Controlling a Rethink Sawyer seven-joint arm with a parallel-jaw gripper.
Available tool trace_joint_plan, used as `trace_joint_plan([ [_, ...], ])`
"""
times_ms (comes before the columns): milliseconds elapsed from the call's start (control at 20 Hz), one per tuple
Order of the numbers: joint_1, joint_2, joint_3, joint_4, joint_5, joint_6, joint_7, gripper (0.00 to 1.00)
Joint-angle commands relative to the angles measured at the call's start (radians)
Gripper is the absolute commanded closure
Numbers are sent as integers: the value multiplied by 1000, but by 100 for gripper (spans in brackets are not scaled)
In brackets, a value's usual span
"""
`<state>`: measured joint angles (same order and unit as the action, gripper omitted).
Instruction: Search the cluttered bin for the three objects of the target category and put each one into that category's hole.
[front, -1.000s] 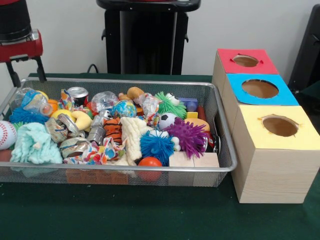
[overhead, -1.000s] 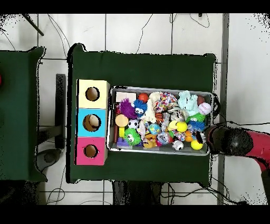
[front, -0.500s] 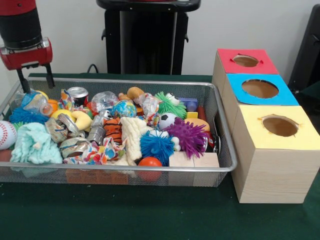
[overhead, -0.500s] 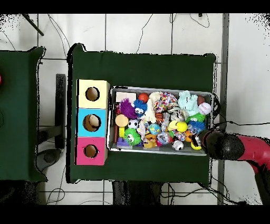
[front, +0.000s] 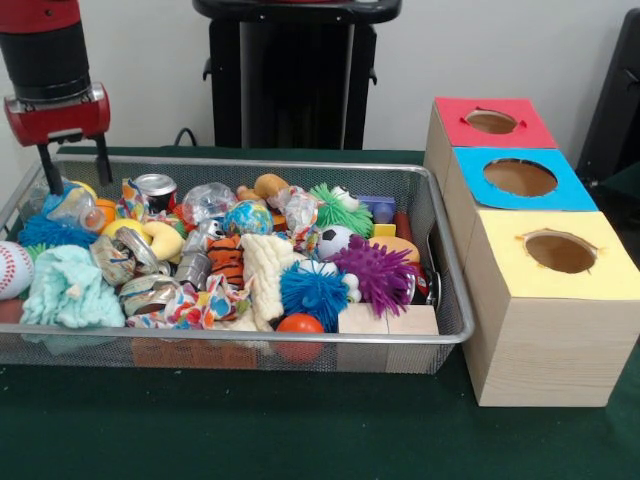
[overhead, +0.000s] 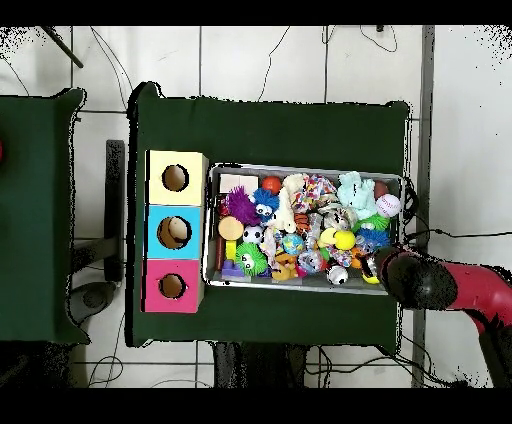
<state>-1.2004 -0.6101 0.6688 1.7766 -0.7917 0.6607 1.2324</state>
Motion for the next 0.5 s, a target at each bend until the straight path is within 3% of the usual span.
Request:
trace_joint_plan([
  [50, 2, 19, 45, 45, -65, -55, -154, 0],
  [500, -25, 102, 15, -4, -75, 13, -237, 0],
])
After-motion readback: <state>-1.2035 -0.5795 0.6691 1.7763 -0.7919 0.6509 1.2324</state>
